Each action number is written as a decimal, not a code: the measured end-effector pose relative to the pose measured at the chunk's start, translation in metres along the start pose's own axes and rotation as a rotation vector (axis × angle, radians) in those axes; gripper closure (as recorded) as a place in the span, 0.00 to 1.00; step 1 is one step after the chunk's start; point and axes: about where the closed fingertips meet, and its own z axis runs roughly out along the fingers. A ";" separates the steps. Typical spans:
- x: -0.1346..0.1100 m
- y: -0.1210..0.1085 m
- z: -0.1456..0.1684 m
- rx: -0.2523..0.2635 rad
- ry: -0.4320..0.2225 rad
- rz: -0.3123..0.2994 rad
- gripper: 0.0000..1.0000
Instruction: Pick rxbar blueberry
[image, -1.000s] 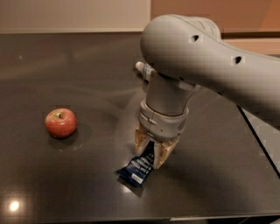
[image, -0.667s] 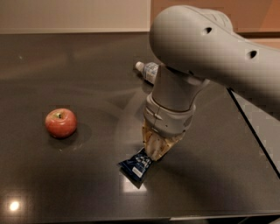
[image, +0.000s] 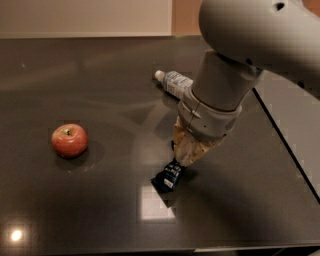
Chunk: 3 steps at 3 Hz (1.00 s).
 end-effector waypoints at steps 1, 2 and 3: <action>0.006 -0.003 -0.026 0.064 0.008 0.030 1.00; 0.008 -0.005 -0.059 0.138 0.013 0.046 1.00; 0.003 -0.004 -0.084 0.195 0.019 0.048 1.00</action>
Offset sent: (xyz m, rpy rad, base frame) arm 0.0159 -0.0304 0.0951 0.1366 -0.1459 -0.1119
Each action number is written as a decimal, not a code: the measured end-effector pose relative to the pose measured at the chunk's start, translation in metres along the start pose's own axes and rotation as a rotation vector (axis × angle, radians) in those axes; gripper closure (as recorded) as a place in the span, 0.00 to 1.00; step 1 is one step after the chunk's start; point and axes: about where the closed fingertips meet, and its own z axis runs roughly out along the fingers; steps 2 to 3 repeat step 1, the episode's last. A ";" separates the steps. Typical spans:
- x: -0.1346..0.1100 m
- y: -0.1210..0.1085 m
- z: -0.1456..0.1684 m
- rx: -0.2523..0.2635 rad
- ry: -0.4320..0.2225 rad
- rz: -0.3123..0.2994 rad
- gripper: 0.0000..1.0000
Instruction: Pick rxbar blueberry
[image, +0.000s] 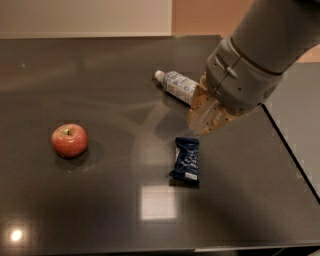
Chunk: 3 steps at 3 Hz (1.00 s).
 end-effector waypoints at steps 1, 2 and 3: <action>-0.002 -0.001 -0.003 0.010 0.004 -0.003 0.85; -0.002 -0.001 -0.003 0.010 0.004 -0.003 0.85; -0.002 -0.001 -0.003 0.010 0.004 -0.003 0.85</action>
Offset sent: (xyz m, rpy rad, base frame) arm 0.0000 0.0000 0.0000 0.0000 0.0000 0.0000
